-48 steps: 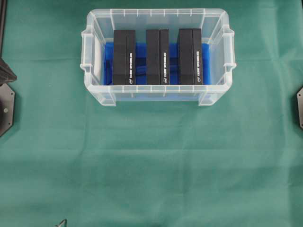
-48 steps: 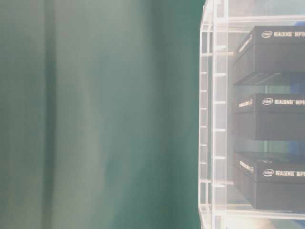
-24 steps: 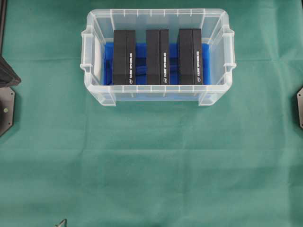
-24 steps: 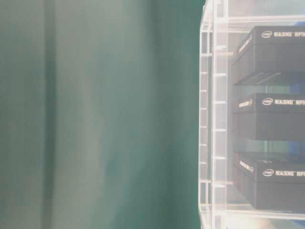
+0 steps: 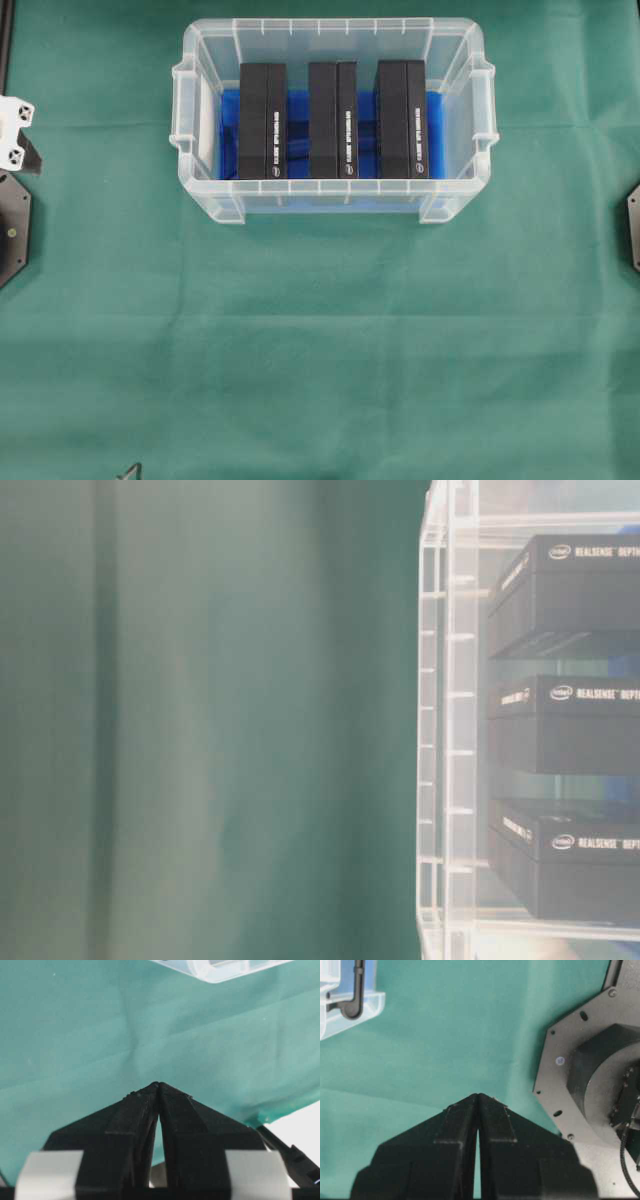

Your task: Take the box out of the case with both arms.

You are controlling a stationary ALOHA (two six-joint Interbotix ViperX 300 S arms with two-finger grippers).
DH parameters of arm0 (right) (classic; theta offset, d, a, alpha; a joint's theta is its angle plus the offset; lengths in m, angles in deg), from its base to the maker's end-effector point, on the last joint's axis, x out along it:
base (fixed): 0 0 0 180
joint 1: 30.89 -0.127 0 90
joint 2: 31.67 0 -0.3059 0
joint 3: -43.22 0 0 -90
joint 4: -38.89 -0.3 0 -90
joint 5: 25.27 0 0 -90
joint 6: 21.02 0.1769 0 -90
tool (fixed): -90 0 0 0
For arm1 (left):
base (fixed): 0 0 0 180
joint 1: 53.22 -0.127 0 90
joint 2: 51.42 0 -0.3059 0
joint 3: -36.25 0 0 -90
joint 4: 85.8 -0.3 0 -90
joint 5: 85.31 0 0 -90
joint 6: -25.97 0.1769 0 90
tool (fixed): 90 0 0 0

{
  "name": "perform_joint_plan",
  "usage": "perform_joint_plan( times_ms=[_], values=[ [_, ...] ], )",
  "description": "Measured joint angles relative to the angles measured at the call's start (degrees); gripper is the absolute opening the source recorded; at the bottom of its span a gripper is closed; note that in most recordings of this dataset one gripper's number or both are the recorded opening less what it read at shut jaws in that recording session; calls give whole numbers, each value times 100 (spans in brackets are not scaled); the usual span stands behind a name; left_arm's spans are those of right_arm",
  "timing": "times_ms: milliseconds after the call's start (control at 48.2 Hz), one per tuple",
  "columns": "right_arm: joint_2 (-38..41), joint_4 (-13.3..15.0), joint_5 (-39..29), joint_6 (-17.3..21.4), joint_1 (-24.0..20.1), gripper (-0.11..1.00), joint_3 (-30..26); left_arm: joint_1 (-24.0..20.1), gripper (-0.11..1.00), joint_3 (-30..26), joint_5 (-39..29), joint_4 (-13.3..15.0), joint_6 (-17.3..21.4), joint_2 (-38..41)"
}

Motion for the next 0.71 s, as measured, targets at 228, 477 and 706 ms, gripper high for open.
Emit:
perform_joint_plan(
  times_ms=[228,477,706],
  values=[
    [185,18,0,-202,9,1,0,-18,1,-18,-220,0,18,53],
    [316,149,264,-1195,976,1,-26,-633,1,-114,-352,0,563,237],
    [563,149,782,-2294,2109,1,-114,-1564,1,-325,-369,0,1670,633]
  ],
)
